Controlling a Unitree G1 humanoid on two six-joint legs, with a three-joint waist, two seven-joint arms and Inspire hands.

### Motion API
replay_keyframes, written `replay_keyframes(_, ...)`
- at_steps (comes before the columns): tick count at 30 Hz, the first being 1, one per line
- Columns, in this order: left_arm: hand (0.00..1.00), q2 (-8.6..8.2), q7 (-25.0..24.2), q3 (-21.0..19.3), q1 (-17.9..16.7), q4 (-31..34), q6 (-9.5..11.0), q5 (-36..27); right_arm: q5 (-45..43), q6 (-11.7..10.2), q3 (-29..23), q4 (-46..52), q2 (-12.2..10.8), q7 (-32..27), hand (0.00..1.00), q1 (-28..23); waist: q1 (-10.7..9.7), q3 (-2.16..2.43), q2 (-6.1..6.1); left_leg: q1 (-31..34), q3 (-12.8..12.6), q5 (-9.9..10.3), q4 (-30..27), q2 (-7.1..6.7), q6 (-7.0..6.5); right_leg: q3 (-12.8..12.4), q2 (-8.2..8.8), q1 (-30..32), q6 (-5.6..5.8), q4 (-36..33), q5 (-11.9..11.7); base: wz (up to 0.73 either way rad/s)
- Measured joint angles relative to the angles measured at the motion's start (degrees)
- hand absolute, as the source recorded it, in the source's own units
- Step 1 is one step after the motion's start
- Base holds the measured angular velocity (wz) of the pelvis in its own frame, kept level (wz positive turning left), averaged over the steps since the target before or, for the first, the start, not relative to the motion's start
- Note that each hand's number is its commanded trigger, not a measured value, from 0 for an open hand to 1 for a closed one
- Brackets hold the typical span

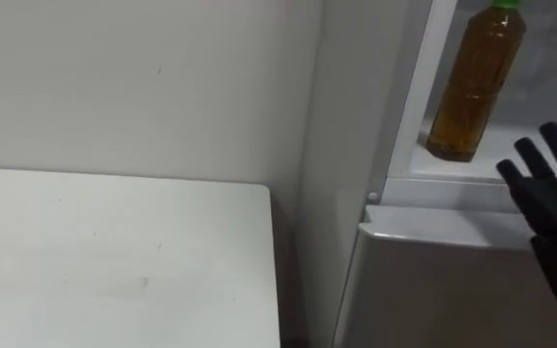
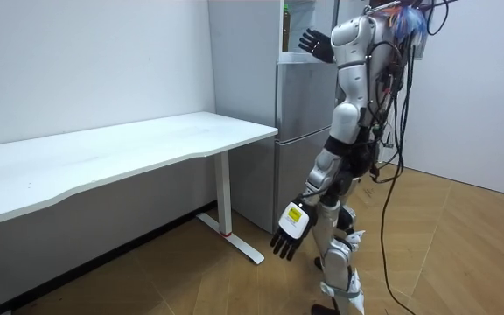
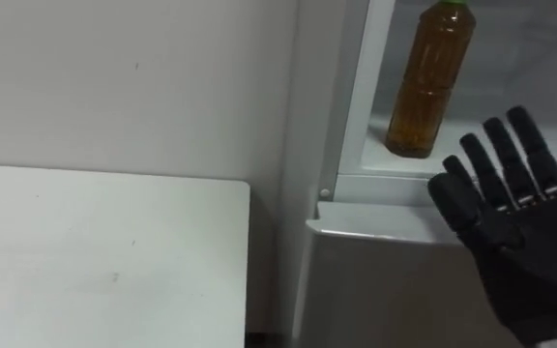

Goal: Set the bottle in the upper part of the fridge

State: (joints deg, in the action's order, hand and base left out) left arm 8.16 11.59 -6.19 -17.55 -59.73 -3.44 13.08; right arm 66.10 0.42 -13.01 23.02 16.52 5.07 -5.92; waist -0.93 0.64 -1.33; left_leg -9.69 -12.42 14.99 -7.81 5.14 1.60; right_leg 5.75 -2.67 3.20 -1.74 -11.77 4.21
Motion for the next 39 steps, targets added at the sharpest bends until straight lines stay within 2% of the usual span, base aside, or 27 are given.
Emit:
replay_keyframes(3,0.00,-0.22,-0.2,0.9,0.2,-0.4,0.1,0.0,1.6,-0.3,2.9,-2.6,-1.7,3.7,0.00,-0.1,0.0,-0.32,0.83,0.1,0.0,0.2,0.0,0.17,0.20,-0.2,-0.20,0.0,-0.05,0.0,0.0,0.00)
replay_keyframes(5,0.00,-0.32,-1.1,1.5,0.4,-0.6,0.1,0.0,4.7,-0.3,3.3,-3.2,-2.8,7.1,0.00,-1.0,0.0,-0.11,1.20,0.5,0.0,0.3,-0.1,0.17,0.24,-0.2,-0.19,0.3,-0.12,0.0,0.0,0.00)
replay_keyframes(8,0.00,-0.39,-1.6,2.9,0.6,-0.8,0.2,0.0,7.2,-0.9,3.9,-5.0,-3.3,11.3,0.00,-2.2,-0.1,0.10,1.65,0.5,0.0,0.3,-0.6,0.14,0.26,-0.3,-0.23,0.4,-0.15,0.0,0.1,-0.01)
replay_keyframes(12,0.00,-0.47,-1.8,3.0,0.7,-1.7,1.3,0.0,8.1,-1.7,4.1,-8.2,-4.4,15.6,0.00,-3.3,-0.2,-0.02,1.70,0.1,-0.1,0.3,-0.9,0.14,0.25,-0.7,-0.27,-0.1,-0.12,0.1,0.1,0.00)
replay_keyframes(14,0.00,-0.59,-1.8,3.1,0.7,-2.3,1.3,0.0,8.1,-1.8,4.1,-10.9,-6.4,17.6,0.00,-4.0,-0.3,0.06,1.37,0.1,-0.1,0.4,-0.9,0.11,0.19,-0.9,-0.32,-0.1,-0.10,0.1,0.2,0.00)
replay_keyframes(16,0.00,-0.77,-1.8,3.1,0.7,-2.5,1.4,0.0,8.1,-1.8,4.2,-12.0,-7.2,19.2,0.00,-4.7,-0.3,0.06,1.38,0.1,0.0,0.5,-0.9,0.11,0.14,-1.0,-0.33,-0.2,-0.08,0.1,0.1,0.00)
replay_keyframes(24,0.00,-0.78,-1.7,3.1,0.7,-2.9,1.4,-1.5,8.4,-1.6,5.1,-19.4,-7.9,25.3,0.00,-9.1,-0.3,0.17,2.21,0.1,-0.1,0.6,-0.9,0.12,0.09,-0.9,-0.32,-0.2,-0.06,0.0,0.1,0.00)
replay_keyframes(26,0.00,-0.77,-1.7,3.0,1.6,-4.1,1.5,-2.7,11.4,-1.6,5.1,-21.2,-8.2,25.7,0.00,-10.4,-0.1,0.15,2.39,0.1,-0.1,0.6,-0.9,0.12,0.09,-0.9,-0.30,-0.1,-0.06,0.0,0.1,0.00)
replay_keyframes(34,0.00,-0.75,-1.9,2.9,1.8,-4.3,1.5,-5.1,14.9,-1.6,5.2,-33.5,-8.2,28.0,0.00,-13.0,-0.3,0.28,2.17,0.2,-0.1,0.7,-0.9,0.11,0.08,-0.9,-0.30,0.1,-0.05,0.0,0.1,0.00)
replay_keyframes(39,0.00,-0.73,-0.5,2.4,1.8,-4.4,2.7,-7.3,15.6,-1.7,4.9,-39.4,-8.3,27.2,0.00,-14.3,-0.4,0.42,1.84,0.0,-0.4,0.7,-0.9,0.14,0.08,-1.0,-0.36,0.1,-0.05,0.0,0.1,-0.02)
